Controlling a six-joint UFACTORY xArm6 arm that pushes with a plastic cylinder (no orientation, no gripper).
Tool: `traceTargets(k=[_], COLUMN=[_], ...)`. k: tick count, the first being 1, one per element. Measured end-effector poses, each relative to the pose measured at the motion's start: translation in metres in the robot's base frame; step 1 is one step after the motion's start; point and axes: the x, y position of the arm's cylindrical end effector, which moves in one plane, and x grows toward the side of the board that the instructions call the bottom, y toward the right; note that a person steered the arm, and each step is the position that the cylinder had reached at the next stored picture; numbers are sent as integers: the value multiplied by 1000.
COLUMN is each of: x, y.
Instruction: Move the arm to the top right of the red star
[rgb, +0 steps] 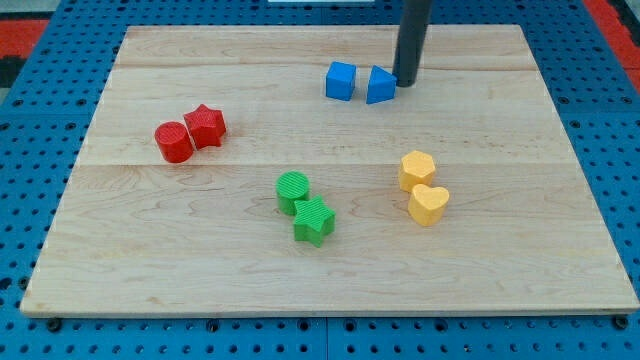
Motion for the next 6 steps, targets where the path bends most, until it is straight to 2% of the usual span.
traceTargets(k=[1, 2, 3, 4, 5, 6], x=[-6, -42, -52, -46, 0, 31], y=[-6, 4, -81, -179, -202, -192])
